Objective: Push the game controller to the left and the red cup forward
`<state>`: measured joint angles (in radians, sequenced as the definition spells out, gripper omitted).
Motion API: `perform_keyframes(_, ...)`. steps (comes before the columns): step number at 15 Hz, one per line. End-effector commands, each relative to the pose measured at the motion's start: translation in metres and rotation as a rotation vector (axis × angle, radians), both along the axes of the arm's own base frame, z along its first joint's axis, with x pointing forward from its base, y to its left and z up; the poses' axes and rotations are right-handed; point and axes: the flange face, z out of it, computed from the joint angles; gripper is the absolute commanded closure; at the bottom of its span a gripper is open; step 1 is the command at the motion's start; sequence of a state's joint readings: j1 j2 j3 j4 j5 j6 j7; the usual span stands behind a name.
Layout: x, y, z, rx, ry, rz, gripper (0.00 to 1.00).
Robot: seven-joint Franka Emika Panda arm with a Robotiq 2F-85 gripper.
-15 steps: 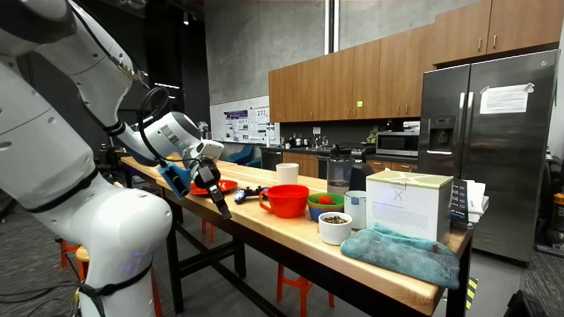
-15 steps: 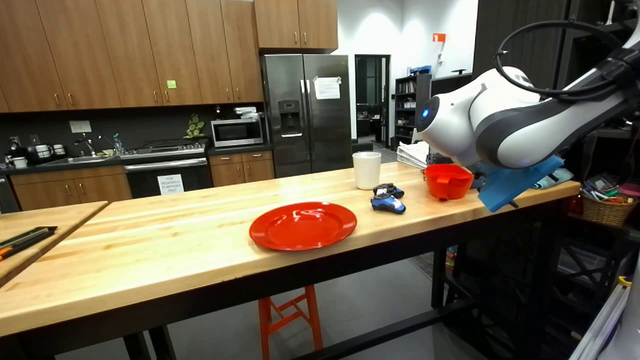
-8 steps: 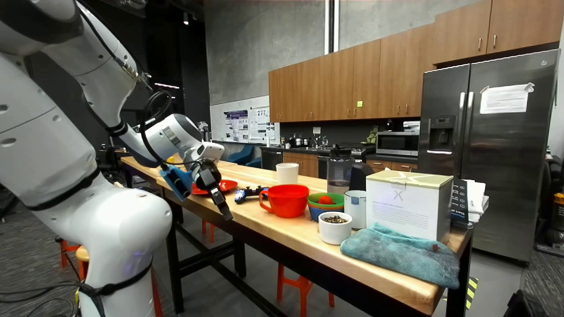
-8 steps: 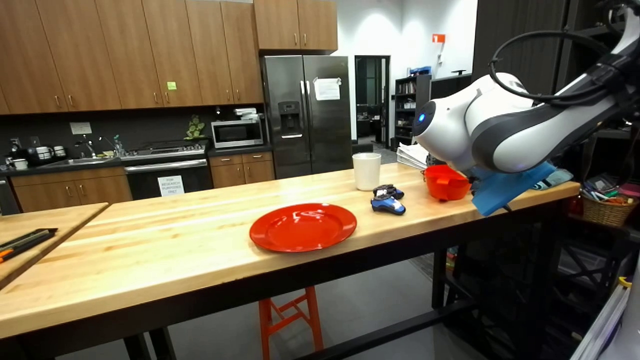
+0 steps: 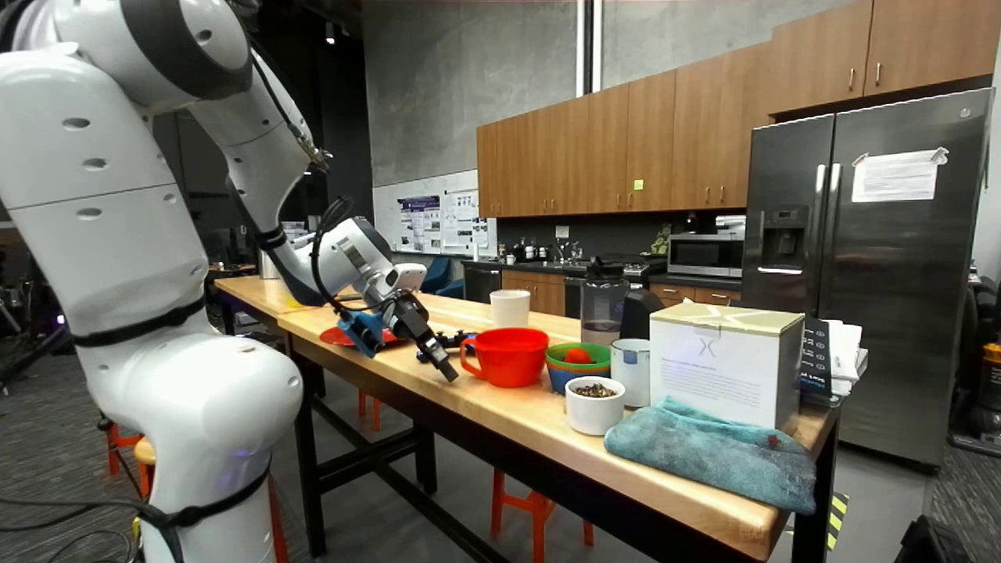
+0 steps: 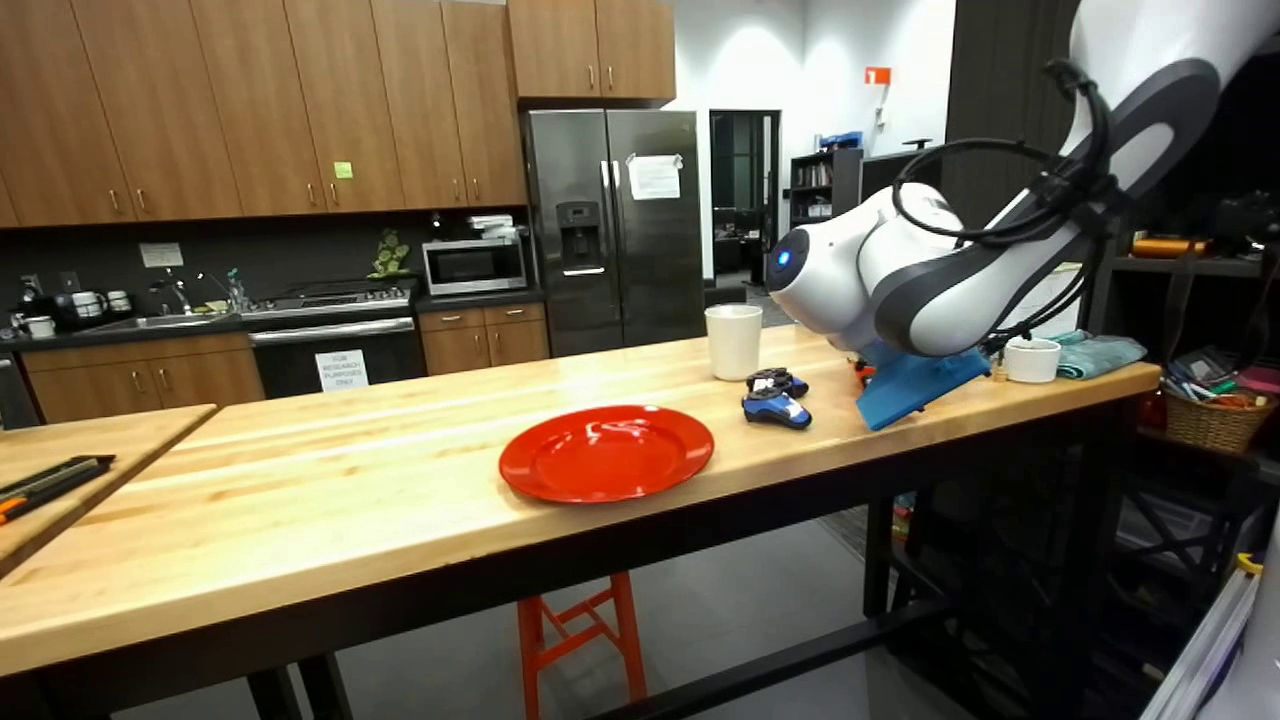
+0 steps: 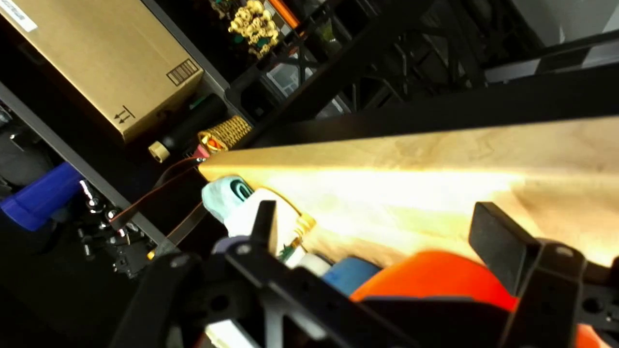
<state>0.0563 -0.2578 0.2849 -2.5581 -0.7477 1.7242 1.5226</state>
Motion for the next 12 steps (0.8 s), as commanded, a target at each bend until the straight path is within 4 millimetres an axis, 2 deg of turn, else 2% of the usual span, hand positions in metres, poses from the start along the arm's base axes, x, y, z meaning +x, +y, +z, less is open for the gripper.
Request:
perform_keyframes(1,0.041,-0.024,-0.002,-0.092,-0.062,-0.015,0.0)
perform_keyframes(3,0.052,-0.038,-0.002,-0.147,-0.076,-0.018,0.0)
perform_keyframes(8,0.061,-0.059,-0.01,-0.218,-0.082,-0.041,0.0)
perform_keyframes(12,0.069,-0.062,-0.013,-0.226,-0.097,-0.052,0.0)
